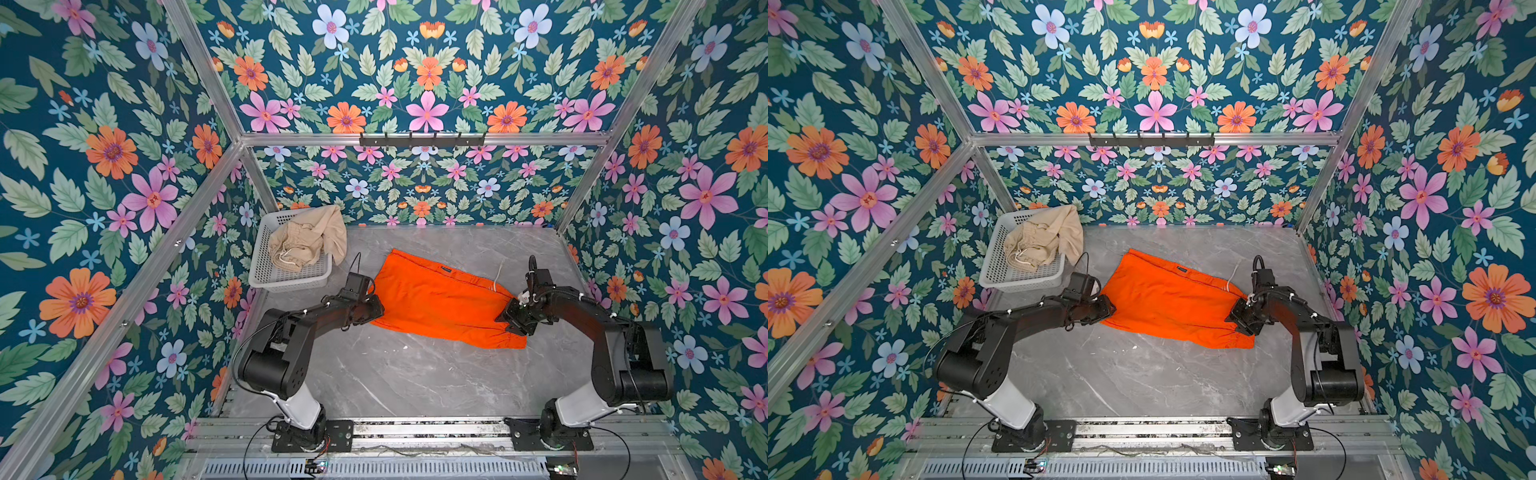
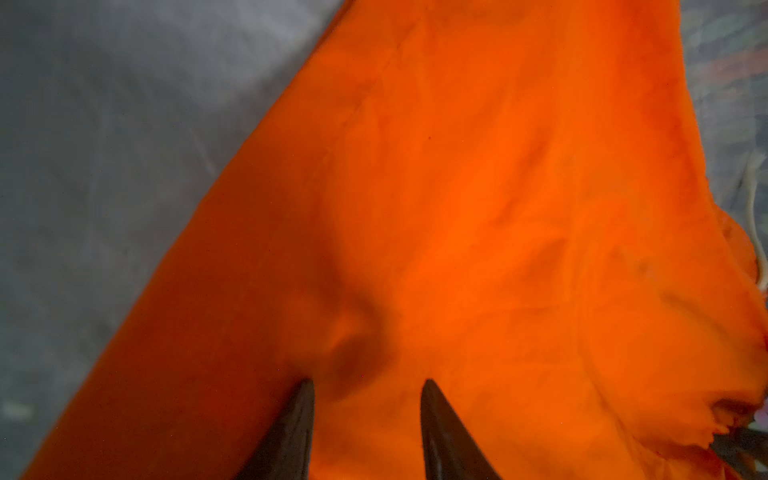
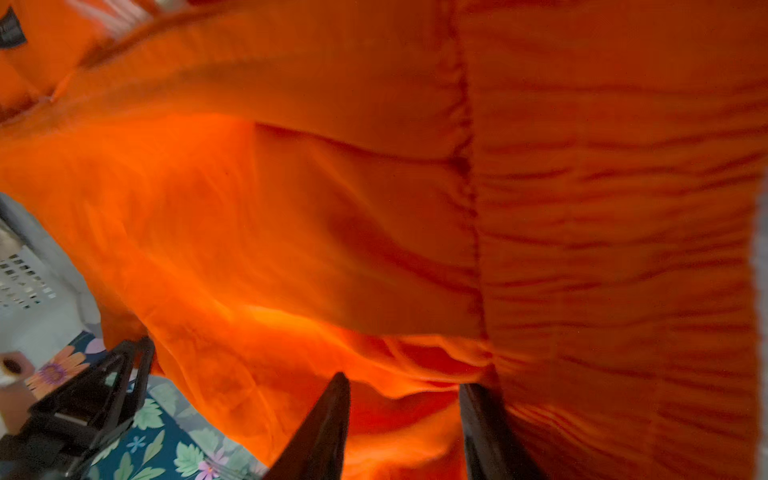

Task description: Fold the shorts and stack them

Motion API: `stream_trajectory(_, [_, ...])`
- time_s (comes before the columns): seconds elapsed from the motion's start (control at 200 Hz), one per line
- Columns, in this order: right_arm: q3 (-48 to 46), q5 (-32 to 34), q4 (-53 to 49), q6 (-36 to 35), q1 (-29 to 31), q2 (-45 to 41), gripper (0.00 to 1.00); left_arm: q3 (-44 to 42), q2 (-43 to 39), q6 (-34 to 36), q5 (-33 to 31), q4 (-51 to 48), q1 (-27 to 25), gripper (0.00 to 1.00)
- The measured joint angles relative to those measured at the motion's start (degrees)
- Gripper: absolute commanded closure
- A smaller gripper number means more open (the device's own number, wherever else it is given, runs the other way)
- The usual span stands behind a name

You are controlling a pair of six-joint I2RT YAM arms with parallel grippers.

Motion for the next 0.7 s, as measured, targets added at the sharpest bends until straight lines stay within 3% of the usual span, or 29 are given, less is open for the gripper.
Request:
stream_trajectory(0.155, [4.44, 1.14, -2.91, -3.34, 1.03, -6.03, 0.54, -4.66, -11.32, -3.91, -0.15, -5.07, -1.73, 0.53])
stream_trajectory(0.325, [5.97, -0.87, -2.12, -4.33, 6.88, -8.48, 0.54, -1.31, -17.38, -4.55, -2.05, -5.53, -1.68, 0.56])
stream_trajectory(0.475, [5.68, -2.99, 1.64, -3.45, 12.79, -4.02, 0.55, 8.35, -10.14, 0.81, -2.97, -4.87, -1.66, 0.59])
stream_trajectory(0.7, [4.46, -5.55, 7.61, -0.63, 14.23, 2.75, 0.54, 24.2, 8.48, 8.02, -0.37, -4.0, -1.33, 0.6])
